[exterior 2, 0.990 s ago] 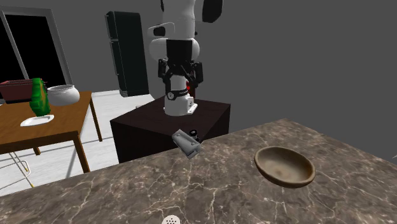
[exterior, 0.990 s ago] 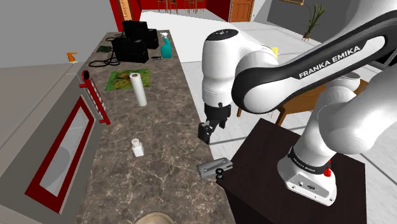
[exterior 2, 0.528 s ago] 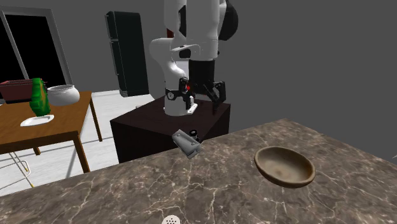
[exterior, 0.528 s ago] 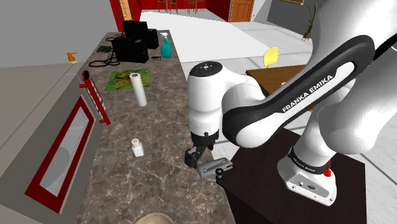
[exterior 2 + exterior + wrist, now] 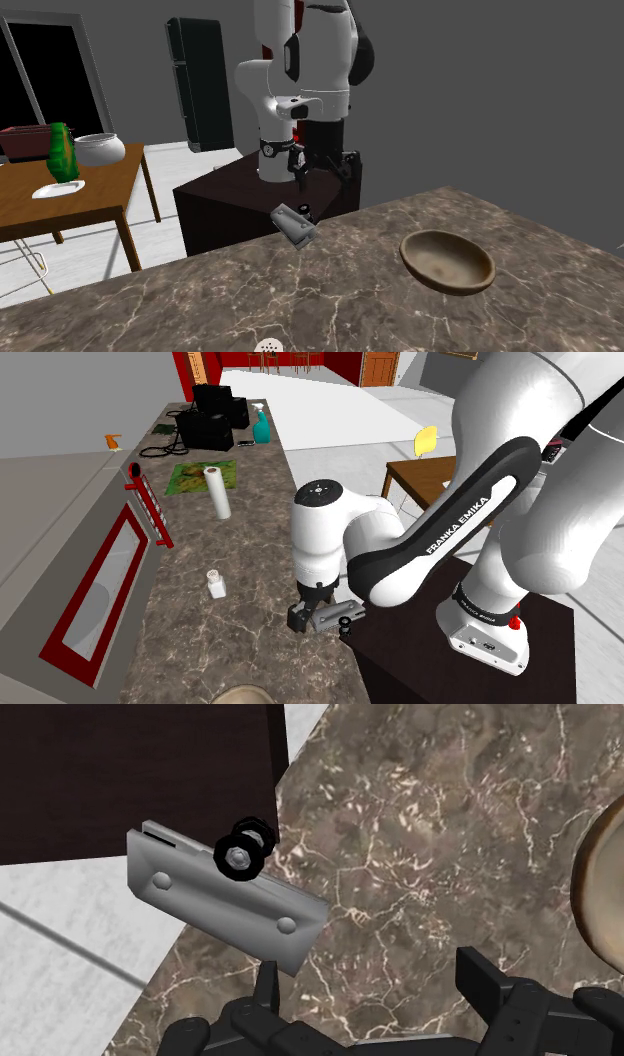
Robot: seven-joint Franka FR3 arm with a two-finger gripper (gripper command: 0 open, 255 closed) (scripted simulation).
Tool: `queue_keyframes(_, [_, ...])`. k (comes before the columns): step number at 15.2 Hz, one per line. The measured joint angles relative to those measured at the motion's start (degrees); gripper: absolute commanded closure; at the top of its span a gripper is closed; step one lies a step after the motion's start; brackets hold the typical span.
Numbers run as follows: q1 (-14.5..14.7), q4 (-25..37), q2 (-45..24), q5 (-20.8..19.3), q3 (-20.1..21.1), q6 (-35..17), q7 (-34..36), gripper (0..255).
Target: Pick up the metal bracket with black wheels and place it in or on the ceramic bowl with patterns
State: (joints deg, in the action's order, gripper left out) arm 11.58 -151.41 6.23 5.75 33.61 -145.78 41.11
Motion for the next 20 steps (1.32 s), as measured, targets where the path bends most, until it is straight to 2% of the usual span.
queue_keyframes(7, [-0.26,-0.12,-1.22,-1.00,0.16,-1.27,0.71,0])
queue_keyframes(8, [-0.26,-0.12,-1.22,-1.00,0.16,-1.27,0.71,255])
queue_keyframes(17, [-0.26,-0.12,-1.22,-1.00,0.16,-1.27,0.71,255])
queue_keyframes(18, [-0.26,-0.12,-1.22,-1.00,0.16,-1.27,0.71,0])
queue_keyframes(20, [-0.43,-0.83,-1.22,0.18,-0.25,-1.72,0.65,0])
